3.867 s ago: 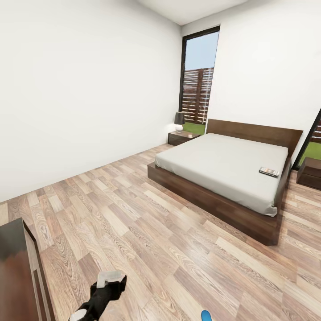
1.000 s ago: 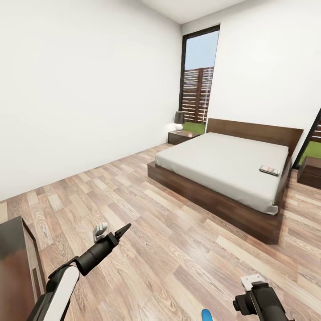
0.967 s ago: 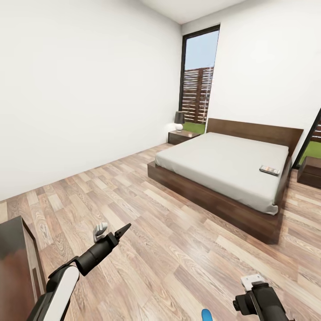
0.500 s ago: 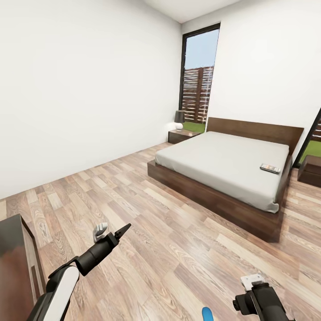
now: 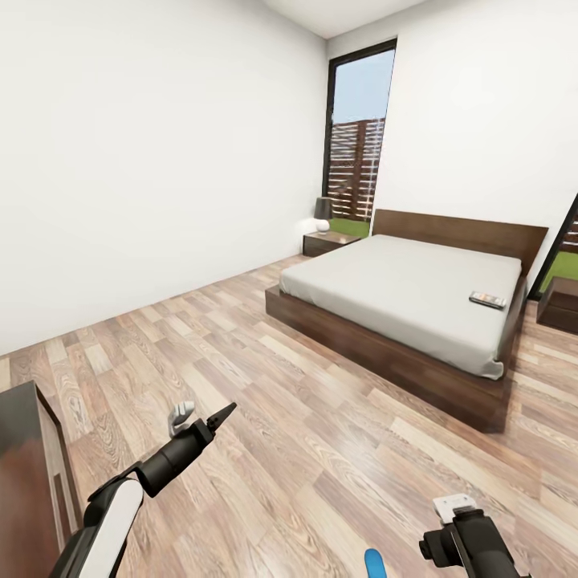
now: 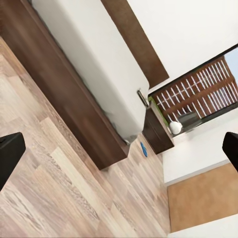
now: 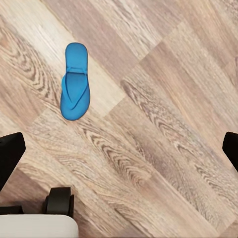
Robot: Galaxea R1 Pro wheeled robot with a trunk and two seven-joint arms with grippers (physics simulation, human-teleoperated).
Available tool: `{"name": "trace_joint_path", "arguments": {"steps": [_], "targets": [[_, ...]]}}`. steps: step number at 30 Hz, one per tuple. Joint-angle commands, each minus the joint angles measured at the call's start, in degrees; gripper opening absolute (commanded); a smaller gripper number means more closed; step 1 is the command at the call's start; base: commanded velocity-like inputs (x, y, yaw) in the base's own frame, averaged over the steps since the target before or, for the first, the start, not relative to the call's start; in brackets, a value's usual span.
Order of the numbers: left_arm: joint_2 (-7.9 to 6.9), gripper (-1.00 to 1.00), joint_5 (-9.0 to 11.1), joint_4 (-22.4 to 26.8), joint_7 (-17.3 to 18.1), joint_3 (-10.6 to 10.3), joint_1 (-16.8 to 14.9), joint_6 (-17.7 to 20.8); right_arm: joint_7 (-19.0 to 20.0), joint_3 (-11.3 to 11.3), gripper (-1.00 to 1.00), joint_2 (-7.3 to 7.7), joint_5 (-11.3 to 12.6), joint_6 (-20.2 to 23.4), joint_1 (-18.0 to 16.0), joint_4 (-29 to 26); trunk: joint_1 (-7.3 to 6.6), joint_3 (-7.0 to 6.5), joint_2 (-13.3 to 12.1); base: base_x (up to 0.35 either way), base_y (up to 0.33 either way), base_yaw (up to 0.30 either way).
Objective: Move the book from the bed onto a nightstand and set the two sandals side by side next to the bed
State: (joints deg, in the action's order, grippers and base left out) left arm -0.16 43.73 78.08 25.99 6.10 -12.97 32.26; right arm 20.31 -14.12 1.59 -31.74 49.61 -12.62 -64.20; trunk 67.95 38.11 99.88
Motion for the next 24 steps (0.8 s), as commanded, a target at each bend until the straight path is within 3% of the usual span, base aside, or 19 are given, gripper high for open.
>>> {"name": "trace_joint_path", "arguments": {"steps": [1,24], "targets": [[0.02,1.0,0.4,-0.1,0.0,0.1,0.0,0.5,0.6,0.0,1.0,-0.01,-0.6,0.1,0.0,-0.1,0.22,0.24,0.4,0.0,0.0,0.0],[-0.01,1.0,0.3,-0.5,0.1,0.1,0.0,0.4,1.0,-0.3,1.0,0.36,-0.6,0.2,0.0,-1.0,5.27,4.37,9.7,0.0,0.0,0.0]]}}
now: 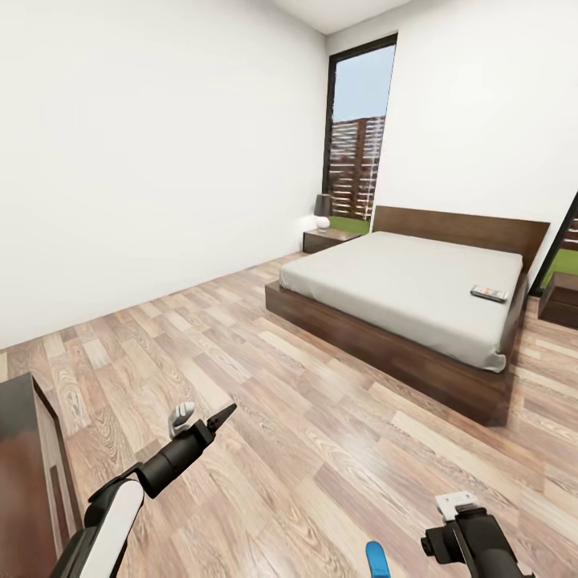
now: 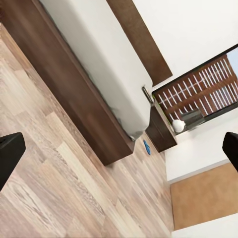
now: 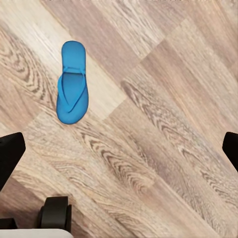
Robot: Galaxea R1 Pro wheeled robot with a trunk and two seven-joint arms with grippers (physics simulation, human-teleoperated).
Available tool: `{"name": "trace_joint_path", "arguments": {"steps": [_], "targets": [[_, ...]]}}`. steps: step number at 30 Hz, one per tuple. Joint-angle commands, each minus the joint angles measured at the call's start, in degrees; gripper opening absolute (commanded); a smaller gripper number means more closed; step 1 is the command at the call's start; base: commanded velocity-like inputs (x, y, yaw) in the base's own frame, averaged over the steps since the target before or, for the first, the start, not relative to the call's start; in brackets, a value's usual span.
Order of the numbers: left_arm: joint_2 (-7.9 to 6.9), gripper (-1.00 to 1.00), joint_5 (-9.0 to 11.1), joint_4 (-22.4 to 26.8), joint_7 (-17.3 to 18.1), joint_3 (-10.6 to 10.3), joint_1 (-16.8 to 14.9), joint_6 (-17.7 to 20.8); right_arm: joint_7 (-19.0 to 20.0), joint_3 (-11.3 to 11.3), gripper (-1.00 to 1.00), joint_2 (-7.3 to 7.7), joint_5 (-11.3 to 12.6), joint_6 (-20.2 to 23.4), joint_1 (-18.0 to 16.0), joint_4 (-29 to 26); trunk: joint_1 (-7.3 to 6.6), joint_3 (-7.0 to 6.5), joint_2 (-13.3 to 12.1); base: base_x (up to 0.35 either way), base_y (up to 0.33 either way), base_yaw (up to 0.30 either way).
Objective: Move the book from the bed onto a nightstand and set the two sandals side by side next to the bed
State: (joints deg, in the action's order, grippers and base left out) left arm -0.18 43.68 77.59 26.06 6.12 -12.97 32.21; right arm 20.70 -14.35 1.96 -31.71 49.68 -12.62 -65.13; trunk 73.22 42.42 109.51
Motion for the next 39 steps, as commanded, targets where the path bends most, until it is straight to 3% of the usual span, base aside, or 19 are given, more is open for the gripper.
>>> {"name": "trace_joint_path", "arguments": {"steps": [1,25,27,30,33,39], "targets": [[0.04,1.0,0.4,0.0,0.0,0.1,0.0,0.4,0.6,-0.1,1.0,-0.01,-0.6,0.1,0.0,-0.2,0.22,0.24,0.4,0.0,0.0,0.0],[0.14,1.0,0.4,-0.2,-0.1,-0.5,0.0,0.3,0.1,0.1,1.0,-0.63,-0.6,-1.0,0.0,0.1,5.49,4.55,10.1,0.0,0.0,0.0],[0.16,1.0,0.4,-0.6,-0.1,-1.8,0.0,0.3,0.1,0.2,1.0,-1.88,-0.6,-3.8,0.0,0.2,5.93,4.91,10.9,0.0,0.0,0.0],[0.17,1.0,0.4,-1.3,-0.1,-4.3,0.0,0.2,0.0,0.3,1.0,-4.48,-0.5,-12.7,0.0,0.3,6.59,5.45,12.1,0.0,0.0,0.0],[0.18,1.0,0.4,-1.5,-0.1,-5.1,0.0,0.2,-0.1,0.3,1.0,-5.26,-0.5,-18.7,0.0,0.4,7.25,5.98,13.3,0.0,0.0,0.0],[0.15,1.0,0.4,-1.6,-0.1,-5.5,0.0,0.2,-0.2,0.3,1.0,-5.55,0.2,-22.1,-0.1,0.1,8.57,7.06,15.7,0.0,0.0,0.0]]}}
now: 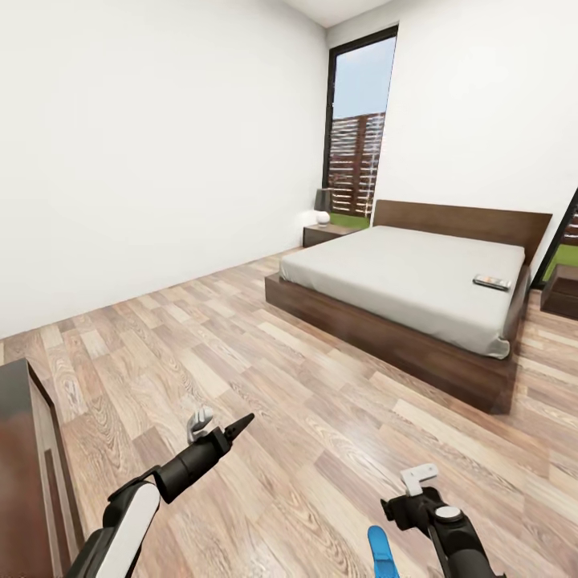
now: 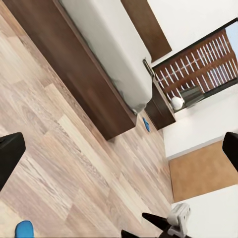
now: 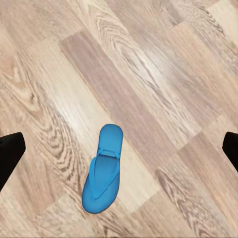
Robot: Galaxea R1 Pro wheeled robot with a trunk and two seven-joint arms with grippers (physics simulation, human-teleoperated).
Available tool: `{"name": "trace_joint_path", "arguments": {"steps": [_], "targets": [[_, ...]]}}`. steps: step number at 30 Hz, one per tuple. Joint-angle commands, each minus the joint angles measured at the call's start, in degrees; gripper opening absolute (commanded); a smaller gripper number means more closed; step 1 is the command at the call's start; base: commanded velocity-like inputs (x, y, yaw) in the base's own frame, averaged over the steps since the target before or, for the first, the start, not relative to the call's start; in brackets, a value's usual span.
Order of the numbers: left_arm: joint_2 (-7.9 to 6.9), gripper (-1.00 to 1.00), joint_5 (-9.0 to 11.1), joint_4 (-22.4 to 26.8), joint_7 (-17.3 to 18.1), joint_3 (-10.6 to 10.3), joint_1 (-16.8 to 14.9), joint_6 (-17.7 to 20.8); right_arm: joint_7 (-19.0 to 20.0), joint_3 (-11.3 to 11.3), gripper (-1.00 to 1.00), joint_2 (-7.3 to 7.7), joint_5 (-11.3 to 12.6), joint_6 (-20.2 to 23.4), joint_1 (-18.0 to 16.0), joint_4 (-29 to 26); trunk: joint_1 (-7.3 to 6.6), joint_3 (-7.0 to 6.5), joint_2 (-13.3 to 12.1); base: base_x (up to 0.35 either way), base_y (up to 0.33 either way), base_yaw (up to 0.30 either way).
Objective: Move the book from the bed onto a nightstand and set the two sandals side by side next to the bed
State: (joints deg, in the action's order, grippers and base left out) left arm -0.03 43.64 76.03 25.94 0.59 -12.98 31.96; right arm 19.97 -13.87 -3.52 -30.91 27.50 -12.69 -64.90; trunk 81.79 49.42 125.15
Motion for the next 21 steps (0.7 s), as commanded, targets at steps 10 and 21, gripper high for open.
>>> {"name": "trace_joint_path", "arguments": {"steps": [10,21], "targets": [[-0.05,1.0,0.5,-0.1,0.1,0.0,0.0,0.7,-4.8,-0.3,1.0,-0.08,8.0,-4.7,-0.1,-0.2,2.19,1.86,4.1,0.0,0.0,0.0],[-0.05,1.0,0.6,-0.1,0.2,0.0,0.0,0.8,-18.3,-0.3,1.0,-0.06,9.1,-10.7,-0.1,0.2,4.61,3.83,8.5,0.0,0.0,0.0]]}}
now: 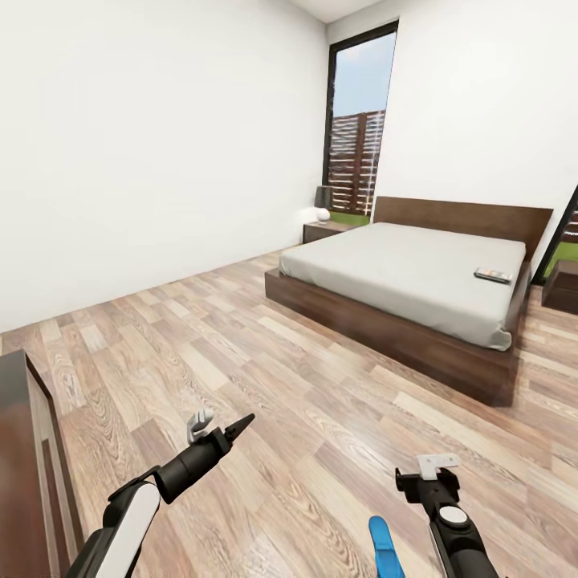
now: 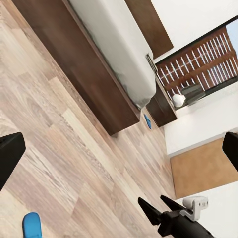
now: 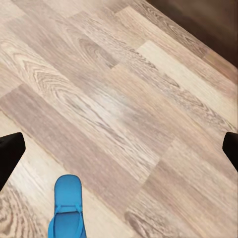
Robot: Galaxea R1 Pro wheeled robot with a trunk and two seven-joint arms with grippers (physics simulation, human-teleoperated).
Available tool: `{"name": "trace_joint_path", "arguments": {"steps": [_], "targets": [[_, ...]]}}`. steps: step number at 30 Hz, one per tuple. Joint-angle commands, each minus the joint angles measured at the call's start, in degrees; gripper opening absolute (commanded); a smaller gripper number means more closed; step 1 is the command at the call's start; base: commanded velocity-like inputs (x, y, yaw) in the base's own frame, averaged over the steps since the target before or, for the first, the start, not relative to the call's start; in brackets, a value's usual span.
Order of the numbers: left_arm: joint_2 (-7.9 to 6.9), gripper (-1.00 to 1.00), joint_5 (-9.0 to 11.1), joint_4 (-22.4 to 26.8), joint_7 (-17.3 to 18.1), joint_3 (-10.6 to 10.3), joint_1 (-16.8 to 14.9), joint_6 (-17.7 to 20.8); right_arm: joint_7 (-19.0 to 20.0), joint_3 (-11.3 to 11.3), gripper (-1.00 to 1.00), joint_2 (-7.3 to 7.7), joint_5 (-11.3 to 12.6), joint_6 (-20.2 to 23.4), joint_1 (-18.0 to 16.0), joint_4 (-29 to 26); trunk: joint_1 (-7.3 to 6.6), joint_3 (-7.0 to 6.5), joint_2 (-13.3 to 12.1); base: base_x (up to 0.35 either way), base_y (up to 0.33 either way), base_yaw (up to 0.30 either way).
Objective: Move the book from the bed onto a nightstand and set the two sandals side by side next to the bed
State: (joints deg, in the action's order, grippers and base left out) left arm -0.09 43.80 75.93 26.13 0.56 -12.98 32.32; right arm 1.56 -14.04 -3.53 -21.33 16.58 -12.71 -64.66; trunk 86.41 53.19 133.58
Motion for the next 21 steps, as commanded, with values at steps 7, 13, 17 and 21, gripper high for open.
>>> {"name": "trace_joint_path", "arguments": {"steps": [7,13,17,21], "targets": [[0.0,1.0,0.4,0.0,0.1,0.1,0.0,0.5,0.0,0.0,1.0,-0.05,0.5,0.0,0.0,0.0,1.53,1.32,2.8,0.0,0.0,0.0],[0.0,1.0,0.4,0.0,0.1,0.1,0.0,0.5,-0.1,-0.1,1.0,-0.03,0.7,0.0,0.0,0.0,2.85,2.39,5.3,0.0,0.0,0.0],[0.0,1.0,0.4,0.0,0.1,0.1,0.0,0.5,0.0,-0.1,1.0,0.01,0.8,0.0,0.0,0.0,3.73,3.11,6.9,0.0,0.0,0.0],[0.0,1.0,0.4,0.0,0.1,0.1,0.0,0.5,-0.1,0.0,1.0,0.01,0.8,0.0,0.0,0.1,4.61,3.83,8.5,0.0,0.0,0.0]]}}
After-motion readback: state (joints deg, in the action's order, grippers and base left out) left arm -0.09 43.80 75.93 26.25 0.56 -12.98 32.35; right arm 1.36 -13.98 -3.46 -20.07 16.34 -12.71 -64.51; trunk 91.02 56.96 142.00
